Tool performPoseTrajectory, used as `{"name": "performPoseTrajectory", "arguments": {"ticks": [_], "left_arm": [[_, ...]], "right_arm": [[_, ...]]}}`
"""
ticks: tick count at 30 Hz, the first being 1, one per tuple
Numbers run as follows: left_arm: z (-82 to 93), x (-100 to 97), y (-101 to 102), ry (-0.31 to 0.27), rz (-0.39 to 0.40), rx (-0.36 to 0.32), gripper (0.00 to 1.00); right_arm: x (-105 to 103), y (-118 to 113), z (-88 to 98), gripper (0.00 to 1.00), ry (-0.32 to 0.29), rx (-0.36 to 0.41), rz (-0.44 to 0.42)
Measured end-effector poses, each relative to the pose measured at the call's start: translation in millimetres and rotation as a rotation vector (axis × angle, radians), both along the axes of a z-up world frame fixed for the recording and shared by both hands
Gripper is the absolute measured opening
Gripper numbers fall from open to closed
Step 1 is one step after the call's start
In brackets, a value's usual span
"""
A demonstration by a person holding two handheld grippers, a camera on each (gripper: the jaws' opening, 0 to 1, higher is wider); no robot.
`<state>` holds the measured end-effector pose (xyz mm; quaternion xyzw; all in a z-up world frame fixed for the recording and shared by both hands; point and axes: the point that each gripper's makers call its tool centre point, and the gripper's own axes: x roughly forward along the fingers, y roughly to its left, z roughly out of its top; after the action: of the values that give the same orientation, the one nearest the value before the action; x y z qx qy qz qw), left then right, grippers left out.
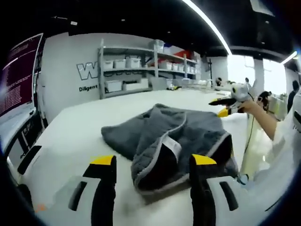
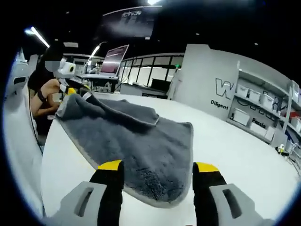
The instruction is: Open the folded towel by lifting each exposed corner and separating the folded layers until the towel lies flat within the target outline without major curled edges
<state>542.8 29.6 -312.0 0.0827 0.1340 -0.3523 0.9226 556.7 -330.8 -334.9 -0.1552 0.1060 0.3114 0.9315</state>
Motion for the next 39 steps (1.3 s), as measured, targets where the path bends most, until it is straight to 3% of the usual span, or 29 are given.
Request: {"name": "performPoseTrajectory", "arguments": {"ticks": [3, 7, 10, 13, 17, 19, 24, 29, 30, 33, 39], "left_arm": [[2.6, 1.2, -2, -0.025, -0.001, -0.006, 0.35], [0.5, 2.7, -5, -0.036, -0.010, 0.004, 0.22], [-5.2, 5.8, 0, -0.039, 0.004, 0.043, 0.04], [-7.8, 9.7, 10, -0.033, 0.053, 0.056, 0.03], [-16.5, 16.0, 36, -0.023, 0.162, 0.119, 0.02], [-20.0, 18.2, 51, -0.013, 0.221, 0.134, 0.02], [-24.1, 19.3, 82, -0.002, 0.324, 0.152, 0.02], [-24.4, 17.8, 92, -0.003, 0.362, 0.152, 0.02], [-24.7, 18.1, 95, -0.004, 0.375, 0.161, 0.02], [-26.2, 18.5, 100, -0.005, 0.404, 0.184, 0.02], [-28.6, 12.9, 113, 0.002, 0.459, 0.241, 0.02]], "right_arm": [[2, 0, -17.2, 0.43, 0.053, -0.057, 0.013], [2, 5, -20.3, 0.28, 0.095, 0.028, 0.027], [3, 4, -23.2, 0.09, 0.113, 0.059, 0.011], [5, -4, -23.3, 0.02, 0.098, 0.048, -0.026], [6, -28, -23.3, 0.01, 0.069, -0.049, -0.118], [6, -49, -23.0, 0.00, 0.056, -0.116, -0.197], [-3, -95, -22.6, 0.00, 0.047, -0.155, -0.364], [-18, -127, -22.6, 0.00, 0.053, -0.183, -0.456], [-26, -142, -22.7, 0.00, 0.060, -0.214, -0.511], [-42, -158, -22.5, 0.00, 0.070, -0.267, -0.576], [-76, -160, -22.8, 0.00, 0.087, -0.321, -0.647]]}}
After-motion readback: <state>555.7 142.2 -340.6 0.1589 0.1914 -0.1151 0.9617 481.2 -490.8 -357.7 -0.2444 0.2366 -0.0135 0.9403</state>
